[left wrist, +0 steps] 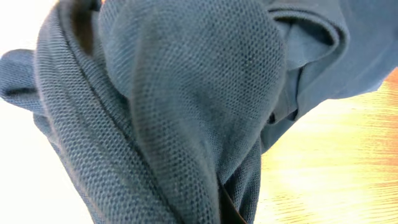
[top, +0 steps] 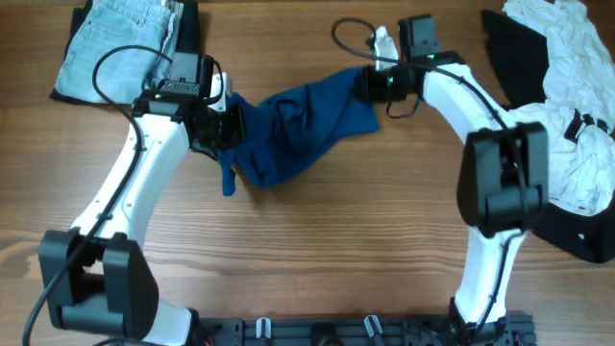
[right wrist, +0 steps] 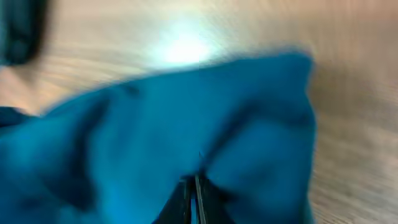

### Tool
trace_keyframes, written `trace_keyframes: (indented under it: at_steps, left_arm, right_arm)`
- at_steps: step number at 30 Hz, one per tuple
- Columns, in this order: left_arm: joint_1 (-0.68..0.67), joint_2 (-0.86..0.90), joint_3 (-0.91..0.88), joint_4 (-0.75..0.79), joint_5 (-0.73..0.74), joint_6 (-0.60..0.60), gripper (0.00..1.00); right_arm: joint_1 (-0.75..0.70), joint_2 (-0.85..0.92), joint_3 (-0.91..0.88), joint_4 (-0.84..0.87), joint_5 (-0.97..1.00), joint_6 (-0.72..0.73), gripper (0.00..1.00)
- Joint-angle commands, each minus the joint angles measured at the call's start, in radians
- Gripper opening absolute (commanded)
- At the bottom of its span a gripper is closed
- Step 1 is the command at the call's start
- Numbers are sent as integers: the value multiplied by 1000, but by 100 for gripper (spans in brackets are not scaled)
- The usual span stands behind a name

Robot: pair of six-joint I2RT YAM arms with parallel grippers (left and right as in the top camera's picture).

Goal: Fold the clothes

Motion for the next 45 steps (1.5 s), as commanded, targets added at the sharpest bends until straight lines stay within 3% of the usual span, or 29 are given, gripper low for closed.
trace_keyframes:
  at_steps: [1,7,10,15,19,24,25,26,28,29,32,35,45]
  left_arm:
    - [-5,-87,-1,0,-14,16,4]
    - [-67,-97,-1,-16,-31,-3,4]
    - [-134,-97,-1,-29,-166,-41,4]
    - [-146,-97,-1,-25,-239,-41,4]
    - [-123,-97,-1,15,-313,-40,4]
    - [-109,-97,-1,54,-312,-40,4]
    - [-109,-97,-1,54,-312,-40,4]
    - [-109,-97,-1,54,-312,-40,4]
    - [-109,-97,-1,55,-295,-40,4]
    - [-109,-97,-1,55,-285,-40,4]
    - [-109,-97,-1,55,-282,-40,4]
    - [-109,-97,-1,55,-282,-40,4]
    - [-110,-97,-1,54,-262,-40,4]
  right_arm:
    - [-2,85,-11,-54,87,36,4]
    - [-2,110,-50,-227,151,73,4]
    - [-2,110,-109,-315,152,96,4]
    - [0,89,-123,-433,132,84,4]
    - [3,-5,-122,-397,83,66,4]
    - [3,-254,-114,-335,82,27,4]
    - [4,-299,-114,-319,84,13,9]
    - [5,-341,-114,-294,107,13,22]
    - [7,-383,-114,-208,172,-14,66]
    - [7,-378,-115,-178,183,-13,72]
    - [7,-335,-117,-136,183,-30,74]
    - [14,-238,-117,-92,213,-35,68]
    - [126,-50,-121,-16,528,76,65]
